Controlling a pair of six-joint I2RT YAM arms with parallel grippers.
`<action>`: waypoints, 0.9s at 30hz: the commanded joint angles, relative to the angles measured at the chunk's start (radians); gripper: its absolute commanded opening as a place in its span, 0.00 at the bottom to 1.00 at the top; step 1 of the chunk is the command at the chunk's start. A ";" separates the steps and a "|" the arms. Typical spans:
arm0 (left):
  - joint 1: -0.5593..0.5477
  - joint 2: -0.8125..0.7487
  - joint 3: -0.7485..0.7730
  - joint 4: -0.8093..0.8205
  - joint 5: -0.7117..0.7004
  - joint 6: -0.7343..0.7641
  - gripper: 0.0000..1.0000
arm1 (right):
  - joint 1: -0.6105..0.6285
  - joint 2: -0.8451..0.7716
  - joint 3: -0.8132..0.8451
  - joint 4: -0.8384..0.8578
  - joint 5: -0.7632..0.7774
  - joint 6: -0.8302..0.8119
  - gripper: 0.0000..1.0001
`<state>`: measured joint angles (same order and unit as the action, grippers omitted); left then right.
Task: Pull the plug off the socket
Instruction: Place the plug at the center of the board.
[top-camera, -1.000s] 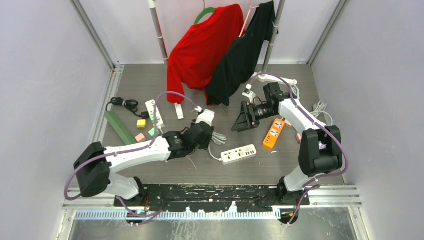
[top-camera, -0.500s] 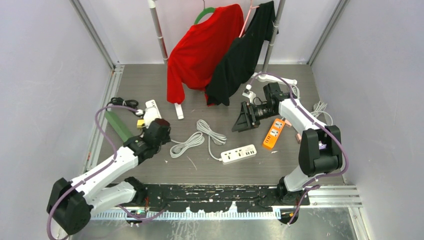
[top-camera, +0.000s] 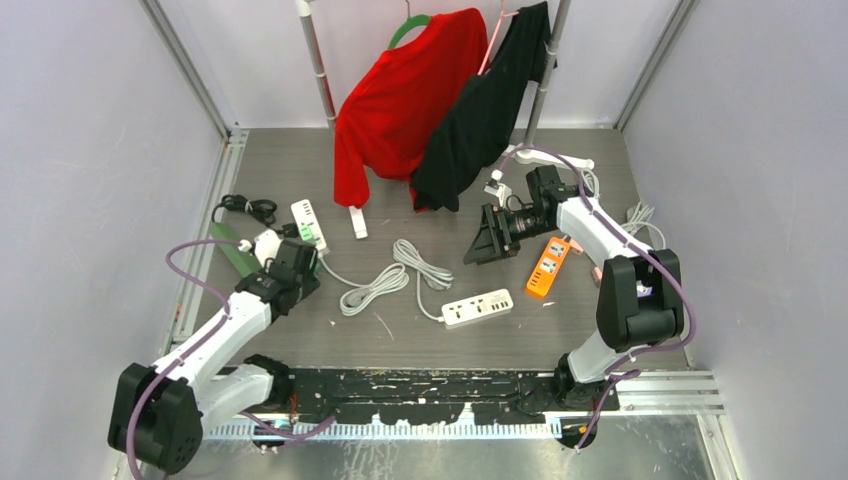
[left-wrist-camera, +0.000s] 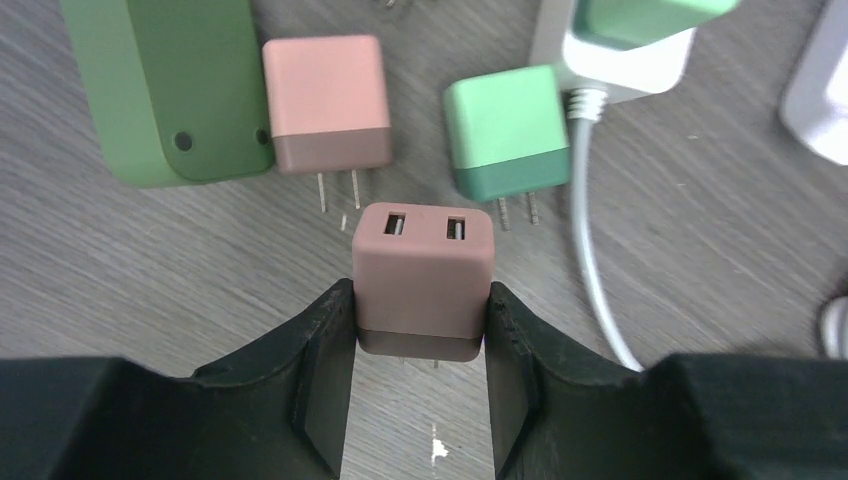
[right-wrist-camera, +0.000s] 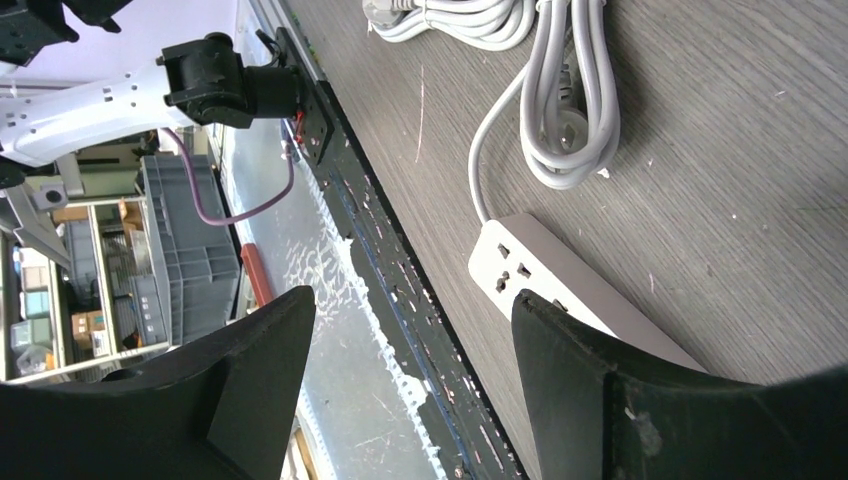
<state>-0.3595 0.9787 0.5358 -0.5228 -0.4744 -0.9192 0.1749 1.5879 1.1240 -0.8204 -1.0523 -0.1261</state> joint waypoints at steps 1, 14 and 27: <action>0.018 0.062 0.030 -0.062 -0.037 -0.095 0.00 | -0.003 -0.001 0.038 -0.005 -0.007 -0.012 0.77; 0.025 0.254 0.173 -0.228 -0.047 -0.132 1.00 | -0.003 0.004 0.041 -0.016 0.003 -0.024 0.77; 0.024 -0.020 0.130 -0.163 0.229 -0.029 1.00 | -0.010 0.003 0.057 -0.055 0.017 -0.066 0.78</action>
<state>-0.3401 1.0657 0.6811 -0.7284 -0.3576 -0.9928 0.1726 1.5959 1.1408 -0.8589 -1.0298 -0.1646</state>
